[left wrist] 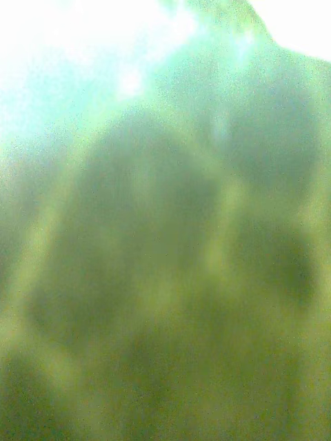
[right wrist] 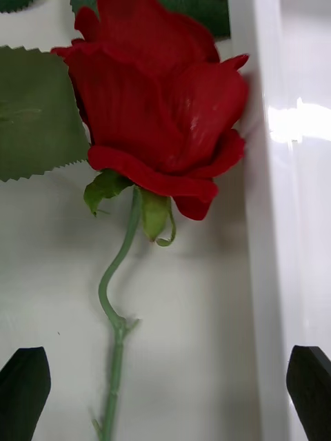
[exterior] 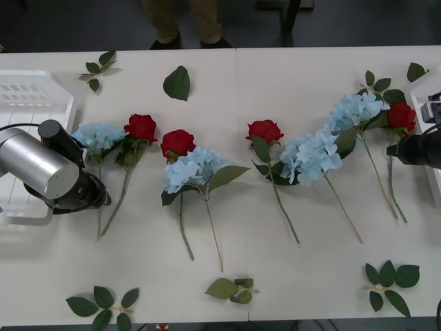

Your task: Place the red flowers into the right box and the blue flowers into the left box. If a person shows an open palm, hand one flower to the person first, then continue sorting.

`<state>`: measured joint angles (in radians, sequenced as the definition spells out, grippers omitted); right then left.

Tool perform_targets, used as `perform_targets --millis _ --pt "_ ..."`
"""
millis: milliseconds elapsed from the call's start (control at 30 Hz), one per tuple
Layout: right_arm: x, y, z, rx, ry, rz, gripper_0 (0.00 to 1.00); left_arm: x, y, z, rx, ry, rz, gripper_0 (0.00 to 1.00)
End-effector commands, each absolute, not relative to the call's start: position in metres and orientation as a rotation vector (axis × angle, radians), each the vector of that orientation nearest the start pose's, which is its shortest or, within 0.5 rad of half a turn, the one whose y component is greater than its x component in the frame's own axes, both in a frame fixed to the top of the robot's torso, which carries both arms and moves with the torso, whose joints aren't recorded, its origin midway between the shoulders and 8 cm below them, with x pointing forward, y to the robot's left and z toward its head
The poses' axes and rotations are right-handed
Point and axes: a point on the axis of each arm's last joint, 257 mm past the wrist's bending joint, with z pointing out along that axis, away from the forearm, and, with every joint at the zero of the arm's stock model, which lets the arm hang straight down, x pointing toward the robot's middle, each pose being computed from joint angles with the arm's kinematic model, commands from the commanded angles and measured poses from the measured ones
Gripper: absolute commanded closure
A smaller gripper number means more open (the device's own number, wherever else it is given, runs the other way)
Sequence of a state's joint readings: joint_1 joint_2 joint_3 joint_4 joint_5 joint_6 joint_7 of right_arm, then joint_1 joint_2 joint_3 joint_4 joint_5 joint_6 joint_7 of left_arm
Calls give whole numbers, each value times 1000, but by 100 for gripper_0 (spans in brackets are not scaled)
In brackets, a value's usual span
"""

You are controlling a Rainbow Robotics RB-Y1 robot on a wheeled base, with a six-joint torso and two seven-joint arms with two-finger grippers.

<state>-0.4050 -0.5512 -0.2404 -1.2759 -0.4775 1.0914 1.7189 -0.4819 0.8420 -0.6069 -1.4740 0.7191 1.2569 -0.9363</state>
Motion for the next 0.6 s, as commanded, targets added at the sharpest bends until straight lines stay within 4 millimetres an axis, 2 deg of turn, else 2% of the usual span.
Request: perform_targets --millis 33,167,367,400,467,600 --pt "576 -428 -259 127 2369 -38 0 480 322 -358 -172 2760 105 0" --pt "582 -412 -258 127 2363 -3 0 483 321 -358 -170 2746 101 0" --pt "588 -412 -252 127 2352 -19 0 485 327 -359 -165 2741 126 0" --pt "588 -414 -253 131 2352 -25 0 485 327 -359 -156 2742 127 41" --pt "589 -417 -256 142 2355 -34 0 484 327 -359 -153 2744 127 100" --pt "590 -425 -259 147 2345 -66 0 485 324 -360 -147 2741 118 100"
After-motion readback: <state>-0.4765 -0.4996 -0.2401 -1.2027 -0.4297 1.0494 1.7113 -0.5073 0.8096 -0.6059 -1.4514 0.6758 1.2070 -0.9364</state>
